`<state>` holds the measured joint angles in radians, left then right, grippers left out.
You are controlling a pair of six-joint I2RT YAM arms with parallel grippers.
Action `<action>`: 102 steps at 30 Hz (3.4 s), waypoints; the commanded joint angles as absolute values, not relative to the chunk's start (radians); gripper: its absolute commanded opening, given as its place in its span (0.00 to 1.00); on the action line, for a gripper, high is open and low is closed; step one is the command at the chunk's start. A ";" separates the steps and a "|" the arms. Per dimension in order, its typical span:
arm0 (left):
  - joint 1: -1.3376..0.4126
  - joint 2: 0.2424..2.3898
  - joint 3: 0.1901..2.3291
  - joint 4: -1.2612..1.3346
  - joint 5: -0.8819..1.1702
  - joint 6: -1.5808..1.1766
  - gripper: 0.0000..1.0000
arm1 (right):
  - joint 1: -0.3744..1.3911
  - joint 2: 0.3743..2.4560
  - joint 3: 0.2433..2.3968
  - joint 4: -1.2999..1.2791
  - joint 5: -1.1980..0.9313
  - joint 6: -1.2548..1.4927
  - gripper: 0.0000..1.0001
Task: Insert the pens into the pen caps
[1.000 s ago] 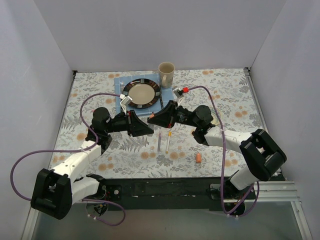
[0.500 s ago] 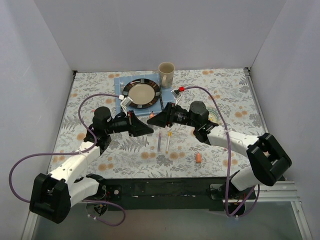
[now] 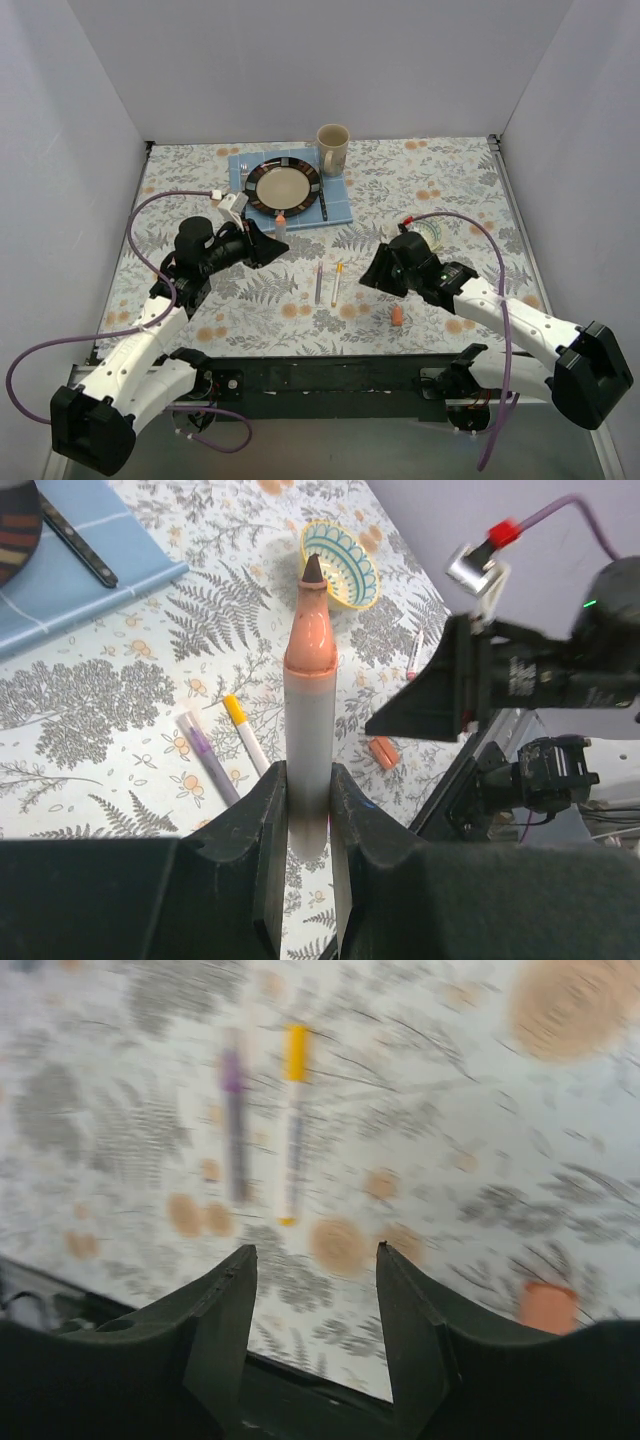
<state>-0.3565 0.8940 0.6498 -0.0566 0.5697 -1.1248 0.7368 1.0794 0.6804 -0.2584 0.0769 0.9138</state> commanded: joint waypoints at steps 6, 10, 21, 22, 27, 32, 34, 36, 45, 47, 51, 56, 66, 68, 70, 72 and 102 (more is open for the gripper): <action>-0.354 0.814 0.617 -0.005 0.624 -1.106 0.00 | 0.739 1.089 0.627 -0.592 0.301 0.982 0.58; -0.356 0.830 0.638 -0.041 0.627 -1.075 0.00 | 0.746 1.094 0.627 -0.629 0.328 0.973 0.56; -0.354 0.825 0.635 -0.044 0.600 -1.086 0.00 | 0.784 1.054 0.546 -0.575 0.272 0.985 0.54; -0.356 0.825 0.637 -0.046 0.592 -1.085 0.00 | 0.791 1.045 0.529 -0.566 0.270 0.992 0.54; -0.354 0.825 0.638 -0.061 0.568 -1.083 0.00 | 0.837 1.055 0.523 -0.542 0.299 1.023 0.55; -0.356 0.822 0.640 -0.071 0.546 -1.077 0.00 | 0.865 1.084 0.528 -0.488 0.296 1.051 0.55; -0.356 0.821 0.641 -0.075 0.540 -1.075 0.00 | 0.890 1.101 0.537 -0.448 0.311 1.055 0.55; -0.356 0.821 0.643 -0.077 0.535 -1.074 0.00 | 0.900 1.117 0.558 -0.425 0.318 1.055 0.55; -0.356 0.821 0.643 -0.084 0.528 -1.066 0.00 | 0.911 1.238 0.681 -0.246 0.299 0.939 0.55; -0.354 0.818 0.643 -0.084 0.523 -1.066 0.00 | 0.910 1.253 0.716 -0.238 0.273 0.805 0.56; -0.356 0.815 0.641 -0.087 0.529 -1.063 0.00 | 0.907 1.246 0.771 -0.296 0.213 0.522 0.59; -0.354 0.795 0.638 -0.087 0.531 -1.057 0.00 | 0.876 1.259 0.810 -0.454 0.201 0.342 0.62; -0.356 0.805 0.638 -0.087 0.551 -1.052 0.00 | 0.864 1.437 0.847 -0.598 0.172 0.143 0.68; -0.356 0.805 0.638 -0.086 0.549 -1.052 0.00 | 0.859 1.440 0.836 -0.575 0.169 0.127 0.68; -0.354 0.810 0.640 -0.087 0.551 -1.052 0.00 | 0.853 1.442 0.824 -0.569 0.166 0.121 0.68; -0.356 0.813 0.640 -0.086 0.551 -1.049 0.00 | 0.848 1.439 0.815 -0.569 0.161 0.123 0.65; -0.354 0.934 0.754 -0.046 0.577 -1.114 0.00 | 0.790 1.542 0.851 -0.562 0.201 0.146 0.33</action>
